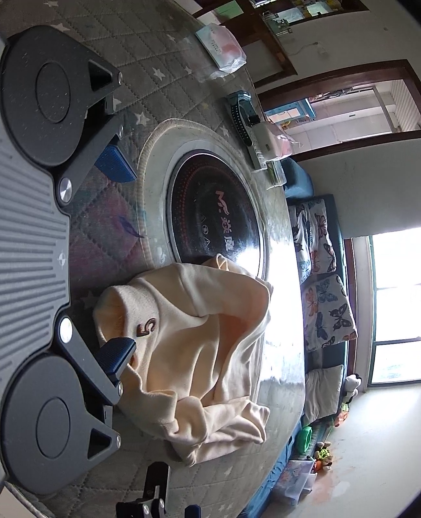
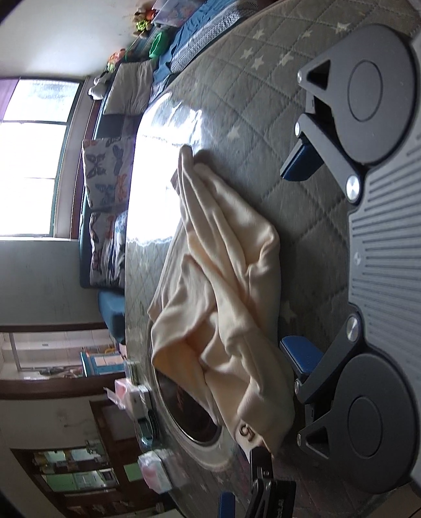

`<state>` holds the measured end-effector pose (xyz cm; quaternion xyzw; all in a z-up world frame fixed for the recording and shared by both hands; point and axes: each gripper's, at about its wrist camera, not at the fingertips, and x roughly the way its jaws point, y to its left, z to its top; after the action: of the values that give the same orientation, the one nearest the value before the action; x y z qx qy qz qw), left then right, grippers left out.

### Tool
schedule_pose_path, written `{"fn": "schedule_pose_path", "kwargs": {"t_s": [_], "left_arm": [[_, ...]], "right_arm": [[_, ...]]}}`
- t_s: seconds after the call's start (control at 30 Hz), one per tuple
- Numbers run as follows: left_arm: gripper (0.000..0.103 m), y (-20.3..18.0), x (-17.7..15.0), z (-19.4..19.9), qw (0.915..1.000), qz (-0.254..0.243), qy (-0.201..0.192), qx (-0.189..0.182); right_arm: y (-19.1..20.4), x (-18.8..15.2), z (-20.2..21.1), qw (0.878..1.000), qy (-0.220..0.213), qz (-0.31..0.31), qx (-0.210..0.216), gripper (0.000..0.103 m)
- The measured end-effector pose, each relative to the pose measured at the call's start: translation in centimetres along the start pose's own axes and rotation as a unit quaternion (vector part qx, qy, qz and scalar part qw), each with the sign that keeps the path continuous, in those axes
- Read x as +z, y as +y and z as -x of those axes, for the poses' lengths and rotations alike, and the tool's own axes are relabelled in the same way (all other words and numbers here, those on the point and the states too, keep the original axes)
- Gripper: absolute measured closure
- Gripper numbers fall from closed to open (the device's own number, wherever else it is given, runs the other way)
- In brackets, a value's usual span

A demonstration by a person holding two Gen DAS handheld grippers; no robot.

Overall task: Fold clothes
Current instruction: 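Move both grippers over the crumpled cream sweatshirt toward its hem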

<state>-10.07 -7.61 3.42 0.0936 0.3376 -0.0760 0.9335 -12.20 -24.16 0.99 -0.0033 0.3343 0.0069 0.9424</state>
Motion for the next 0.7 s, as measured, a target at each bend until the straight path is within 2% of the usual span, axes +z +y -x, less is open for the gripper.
{"fn": "schedule_pose_path", "kwargs": {"t_s": [0.7], "left_arm": [[0.0,-1.6,-0.5,0.0,0.9992,-0.038,0.014,-0.003]], "right_arm": [[1.5,-0.2,0.0,0.999,0.005,0.016,0.033,0.005]]}}
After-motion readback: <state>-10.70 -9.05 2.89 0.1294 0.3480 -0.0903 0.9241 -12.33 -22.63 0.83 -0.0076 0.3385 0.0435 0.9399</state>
